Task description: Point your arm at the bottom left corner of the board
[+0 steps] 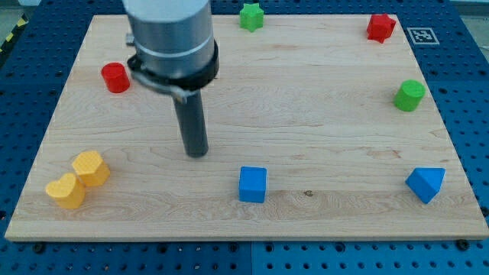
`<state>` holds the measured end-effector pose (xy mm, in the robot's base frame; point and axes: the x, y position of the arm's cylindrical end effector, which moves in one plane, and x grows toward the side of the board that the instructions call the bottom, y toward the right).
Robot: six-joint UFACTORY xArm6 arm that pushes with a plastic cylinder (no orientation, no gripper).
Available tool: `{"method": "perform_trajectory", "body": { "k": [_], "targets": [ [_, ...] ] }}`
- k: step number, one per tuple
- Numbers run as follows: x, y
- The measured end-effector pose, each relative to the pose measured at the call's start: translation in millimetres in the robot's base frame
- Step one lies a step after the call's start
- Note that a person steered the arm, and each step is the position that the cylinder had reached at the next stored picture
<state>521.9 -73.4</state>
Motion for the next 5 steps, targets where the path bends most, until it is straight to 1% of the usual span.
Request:
{"method": "perform_trajectory", "body": {
  "k": [2,3,4,5],
  "targets": [
    [25,-2],
    [47,-6],
    [69,-29],
    [70,-67]
  ]
}}
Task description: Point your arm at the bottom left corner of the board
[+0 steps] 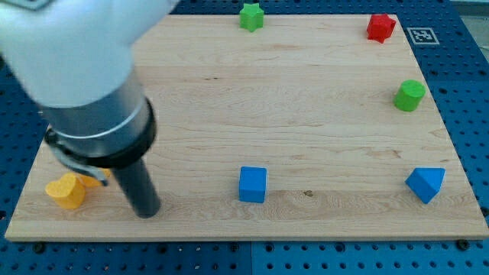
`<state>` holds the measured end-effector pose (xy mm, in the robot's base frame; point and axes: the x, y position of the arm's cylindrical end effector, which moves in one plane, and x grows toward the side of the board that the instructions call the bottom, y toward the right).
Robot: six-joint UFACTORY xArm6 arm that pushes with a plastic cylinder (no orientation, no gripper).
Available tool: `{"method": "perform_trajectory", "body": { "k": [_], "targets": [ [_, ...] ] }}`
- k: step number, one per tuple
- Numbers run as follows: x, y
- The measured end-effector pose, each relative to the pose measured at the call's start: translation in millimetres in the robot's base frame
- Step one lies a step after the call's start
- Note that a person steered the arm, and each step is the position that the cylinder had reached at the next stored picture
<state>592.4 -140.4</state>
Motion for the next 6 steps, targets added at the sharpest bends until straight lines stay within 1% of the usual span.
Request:
{"method": "perform_trajectory", "body": {
  "k": [1,2,3,5,6],
  "targets": [
    [0,-23],
    [5,-23],
    [26,-43],
    [15,-155],
    [9,-164]
  ]
}}
